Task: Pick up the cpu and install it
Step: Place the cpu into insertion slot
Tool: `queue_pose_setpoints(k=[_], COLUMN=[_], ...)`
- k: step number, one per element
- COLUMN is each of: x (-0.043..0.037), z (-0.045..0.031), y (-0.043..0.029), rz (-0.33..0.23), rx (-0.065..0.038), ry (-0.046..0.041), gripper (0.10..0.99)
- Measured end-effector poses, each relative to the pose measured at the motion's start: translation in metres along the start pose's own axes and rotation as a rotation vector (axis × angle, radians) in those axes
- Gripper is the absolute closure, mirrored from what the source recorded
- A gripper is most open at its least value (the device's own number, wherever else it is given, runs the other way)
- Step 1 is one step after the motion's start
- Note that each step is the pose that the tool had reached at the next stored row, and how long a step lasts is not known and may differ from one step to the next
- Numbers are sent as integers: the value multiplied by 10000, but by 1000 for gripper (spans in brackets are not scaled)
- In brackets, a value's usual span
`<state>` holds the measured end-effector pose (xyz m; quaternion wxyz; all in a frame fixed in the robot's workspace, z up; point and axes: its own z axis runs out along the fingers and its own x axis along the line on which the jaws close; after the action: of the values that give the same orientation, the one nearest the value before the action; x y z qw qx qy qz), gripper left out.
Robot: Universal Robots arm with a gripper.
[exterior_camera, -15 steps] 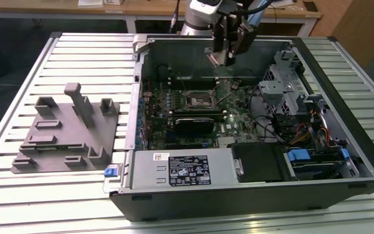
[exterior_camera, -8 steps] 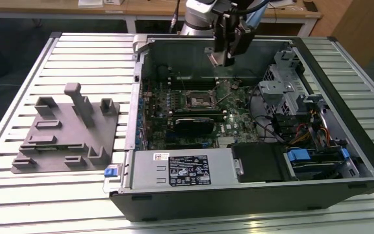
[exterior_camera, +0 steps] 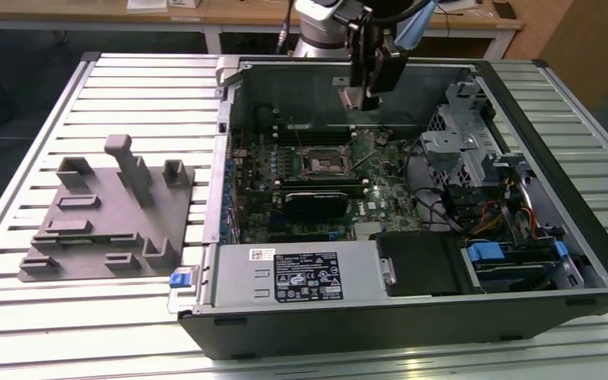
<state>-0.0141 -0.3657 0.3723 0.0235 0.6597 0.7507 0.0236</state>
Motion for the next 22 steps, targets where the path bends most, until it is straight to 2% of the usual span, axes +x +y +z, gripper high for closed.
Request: queue_pose_setpoints(k=[7,13,22], x=[6,22,32], z=[19,20,46], y=[-30,-145,-184], rz=[626,681,812], rx=[4,4,5], ry=[-42,-46,-54], gripper=[561,561,561])
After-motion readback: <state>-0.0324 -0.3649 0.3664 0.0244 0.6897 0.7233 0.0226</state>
